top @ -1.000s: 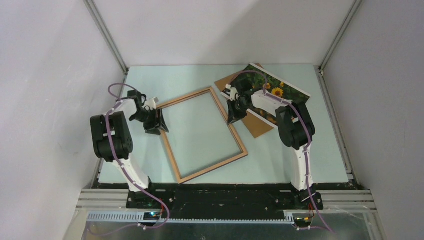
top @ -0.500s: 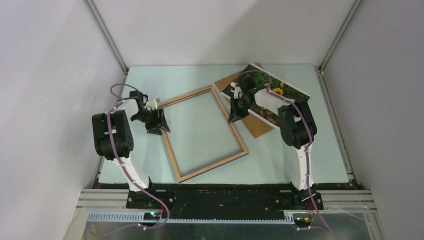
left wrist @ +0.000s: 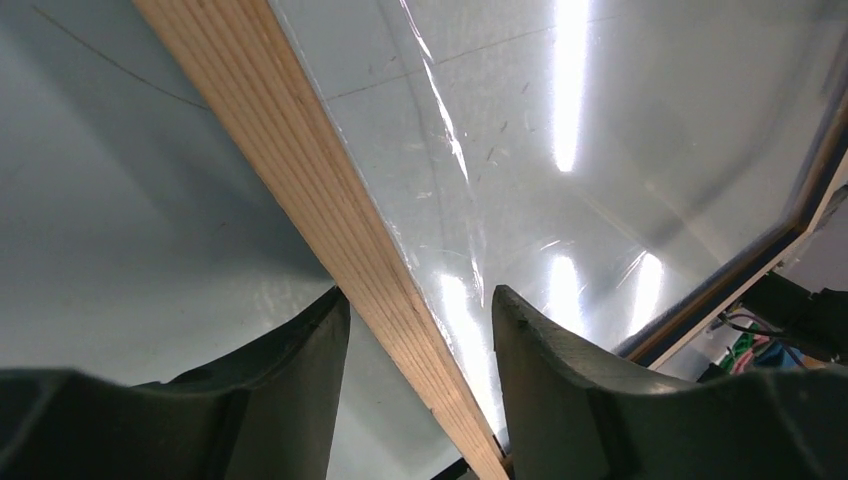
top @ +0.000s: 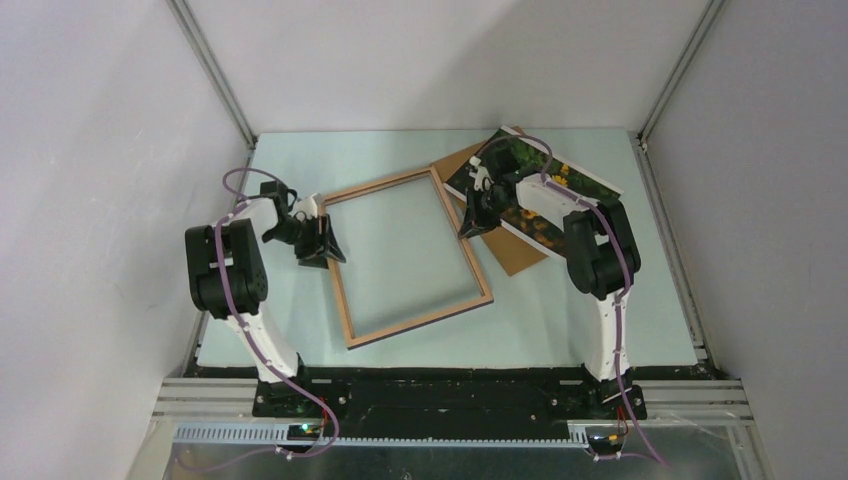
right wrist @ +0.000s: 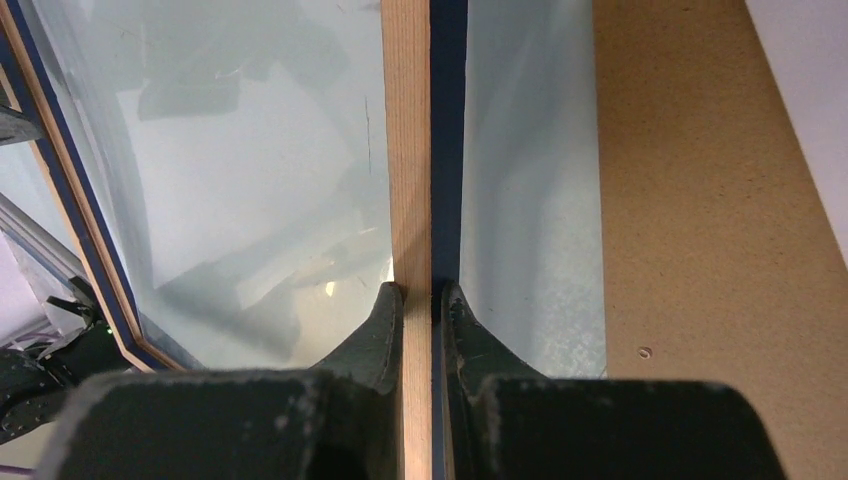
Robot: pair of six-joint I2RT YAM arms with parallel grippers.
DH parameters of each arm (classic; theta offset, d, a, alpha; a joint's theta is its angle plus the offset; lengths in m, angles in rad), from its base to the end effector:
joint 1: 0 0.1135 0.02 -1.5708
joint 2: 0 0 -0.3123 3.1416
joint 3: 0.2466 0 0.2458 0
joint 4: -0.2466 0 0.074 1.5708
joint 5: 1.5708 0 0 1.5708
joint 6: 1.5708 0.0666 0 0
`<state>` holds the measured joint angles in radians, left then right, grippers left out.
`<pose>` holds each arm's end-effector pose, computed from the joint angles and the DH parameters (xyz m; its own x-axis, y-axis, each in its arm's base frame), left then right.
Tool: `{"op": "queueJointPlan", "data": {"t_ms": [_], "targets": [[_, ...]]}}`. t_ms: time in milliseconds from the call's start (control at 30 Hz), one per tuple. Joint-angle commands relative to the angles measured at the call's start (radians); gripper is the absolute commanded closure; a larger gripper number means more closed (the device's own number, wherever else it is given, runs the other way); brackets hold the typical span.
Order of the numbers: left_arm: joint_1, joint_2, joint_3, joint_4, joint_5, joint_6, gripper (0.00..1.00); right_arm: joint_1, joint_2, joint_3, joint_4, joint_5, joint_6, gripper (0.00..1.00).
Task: Put the photo into the frame
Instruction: Place the photo frame item in the photo frame.
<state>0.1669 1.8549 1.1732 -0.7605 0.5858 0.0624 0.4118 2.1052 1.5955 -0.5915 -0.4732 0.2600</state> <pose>0.3483 0.0213 0.1812 -0.9803 -0.1124 -0.1622 -0.0074 0.8421 -0.5392 0.4247 0.2186 0.1995 -0.9299 -0.1564 -0.3328 -0.3168 0.8003 0.5091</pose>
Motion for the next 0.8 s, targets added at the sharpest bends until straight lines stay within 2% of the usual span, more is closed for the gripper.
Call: {"op": "queueJointPlan", "data": {"t_ms": [0, 100, 267, 533, 767], "targets": [[-0.006, 0.013, 0.014, 0.010, 0.137, 0.023, 0.42, 0.004, -0.092, 0.034, 0.057, -0.089, 0.055, 1.00], [0.005, 0.032, 0.024, 0.009, 0.164, 0.010, 0.41, 0.003, -0.102, 0.016, 0.069, -0.093, 0.061, 1.00], [0.032, 0.038, 0.029, 0.010, 0.154, -0.004, 0.31, -0.002, -0.117, -0.007, 0.086, -0.096, 0.068, 1.00], [0.091, 0.020, 0.018, 0.010, 0.083, -0.008, 0.29, -0.008, -0.141, -0.039, 0.110, -0.100, 0.083, 1.00], [0.098, 0.008, -0.015, 0.009, 0.066, 0.010, 0.29, -0.018, -0.155, -0.059, 0.128, -0.109, 0.102, 1.00]]}}
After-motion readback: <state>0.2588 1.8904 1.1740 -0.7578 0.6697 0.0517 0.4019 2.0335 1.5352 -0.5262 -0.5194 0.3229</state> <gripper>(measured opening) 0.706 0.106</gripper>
